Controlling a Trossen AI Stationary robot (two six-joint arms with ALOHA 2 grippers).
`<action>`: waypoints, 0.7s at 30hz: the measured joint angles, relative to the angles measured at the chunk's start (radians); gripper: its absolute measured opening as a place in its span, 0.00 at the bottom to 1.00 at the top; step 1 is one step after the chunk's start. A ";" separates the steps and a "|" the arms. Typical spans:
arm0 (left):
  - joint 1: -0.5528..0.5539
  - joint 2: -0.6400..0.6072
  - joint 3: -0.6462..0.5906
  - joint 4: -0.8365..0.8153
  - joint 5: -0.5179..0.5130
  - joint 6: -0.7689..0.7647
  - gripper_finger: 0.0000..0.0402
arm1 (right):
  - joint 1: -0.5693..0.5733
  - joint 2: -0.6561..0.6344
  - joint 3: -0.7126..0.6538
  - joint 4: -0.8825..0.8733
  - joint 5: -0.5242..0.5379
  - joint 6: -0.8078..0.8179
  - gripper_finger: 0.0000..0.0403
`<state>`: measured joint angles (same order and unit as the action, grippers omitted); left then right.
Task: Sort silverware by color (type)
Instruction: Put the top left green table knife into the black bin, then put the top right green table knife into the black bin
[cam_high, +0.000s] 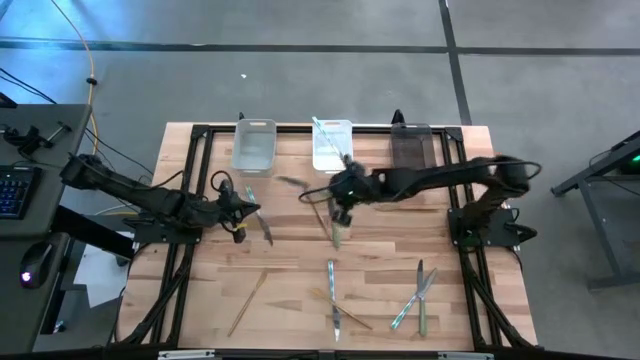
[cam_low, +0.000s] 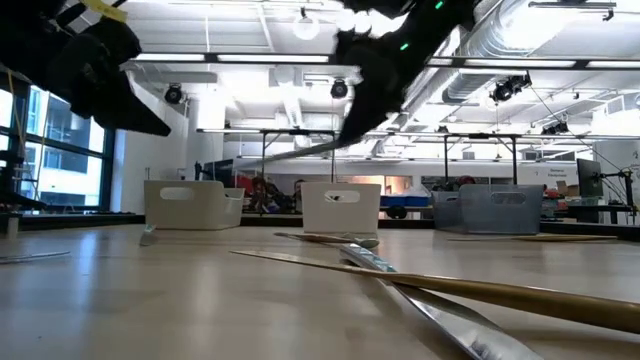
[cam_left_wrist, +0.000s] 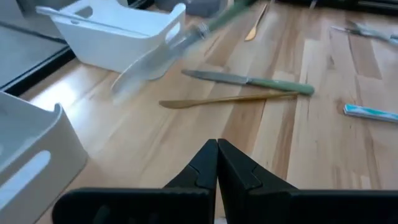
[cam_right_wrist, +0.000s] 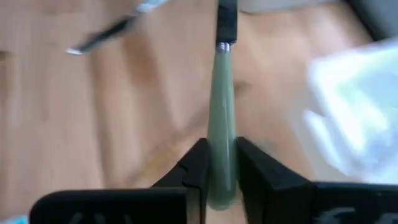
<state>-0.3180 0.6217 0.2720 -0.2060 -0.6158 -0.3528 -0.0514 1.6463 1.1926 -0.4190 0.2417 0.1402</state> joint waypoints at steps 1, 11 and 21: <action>0.000 -0.011 0.000 0.001 -0.002 0.010 0.00 | -0.006 -0.037 0.000 -0.059 0.035 0.018 0.09; 0.000 -0.065 0.001 -0.002 0.001 0.042 0.00 | -0.076 -0.364 0.002 -0.636 0.307 0.290 0.02; 0.000 -0.064 0.001 0.000 0.001 0.042 0.00 | -0.057 -0.301 0.002 -0.538 0.139 0.077 0.12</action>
<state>-0.3180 0.5579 0.2729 -0.2055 -0.6144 -0.3111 -0.1086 1.3457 1.1946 -0.9571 0.3810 0.2176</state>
